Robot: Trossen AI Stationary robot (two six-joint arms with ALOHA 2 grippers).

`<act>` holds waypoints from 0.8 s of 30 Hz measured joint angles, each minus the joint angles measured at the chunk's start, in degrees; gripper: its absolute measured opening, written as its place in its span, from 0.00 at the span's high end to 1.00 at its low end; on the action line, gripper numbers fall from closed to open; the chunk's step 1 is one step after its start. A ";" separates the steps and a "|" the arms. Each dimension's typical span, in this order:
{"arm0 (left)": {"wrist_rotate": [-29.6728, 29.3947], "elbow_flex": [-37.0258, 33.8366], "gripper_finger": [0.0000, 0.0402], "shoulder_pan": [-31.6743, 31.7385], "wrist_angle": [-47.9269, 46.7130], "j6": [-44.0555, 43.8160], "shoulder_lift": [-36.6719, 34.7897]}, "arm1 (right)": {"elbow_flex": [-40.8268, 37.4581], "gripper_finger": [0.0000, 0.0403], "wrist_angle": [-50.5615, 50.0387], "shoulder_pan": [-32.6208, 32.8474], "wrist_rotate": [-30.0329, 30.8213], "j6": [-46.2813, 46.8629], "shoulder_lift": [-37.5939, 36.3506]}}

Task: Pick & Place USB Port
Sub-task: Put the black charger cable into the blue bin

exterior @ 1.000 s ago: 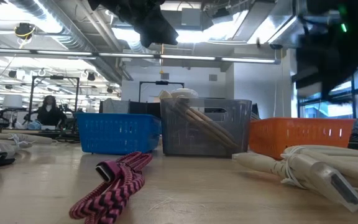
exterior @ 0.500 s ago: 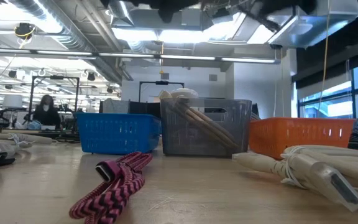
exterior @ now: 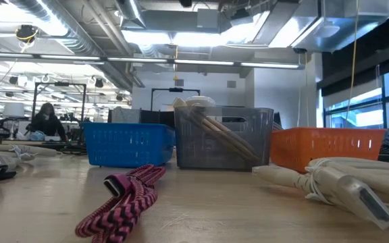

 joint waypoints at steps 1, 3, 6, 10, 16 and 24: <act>0.04 0.00 0.64 -0.24 1.52 0.00 0.00 | 0.00 1.00 1.15 -0.47 -0.54 -1.06 0.17; 0.05 0.00 0.64 -0.84 3.92 -0.02 0.00 | 0.00 1.00 3.43 -1.69 -2.17 -3.00 0.81; 0.07 0.00 0.64 -1.66 5.61 0.37 -0.02 | 0.00 1.00 6.29 -3.59 -5.58 -5.19 2.08; 0.20 0.00 0.64 -2.02 5.40 0.35 -0.02 | 0.00 1.00 9.03 -5.88 -8.21 -7.31 3.66; 0.16 0.00 0.64 -1.97 5.58 0.45 -0.15 | 0.00 1.00 11.52 -8.44 -13.56 -7.41 5.08; -0.95 0.00 0.68 -1.92 5.27 1.30 -0.02 | 0.00 1.00 11.64 -8.94 -14.83 -7.41 6.02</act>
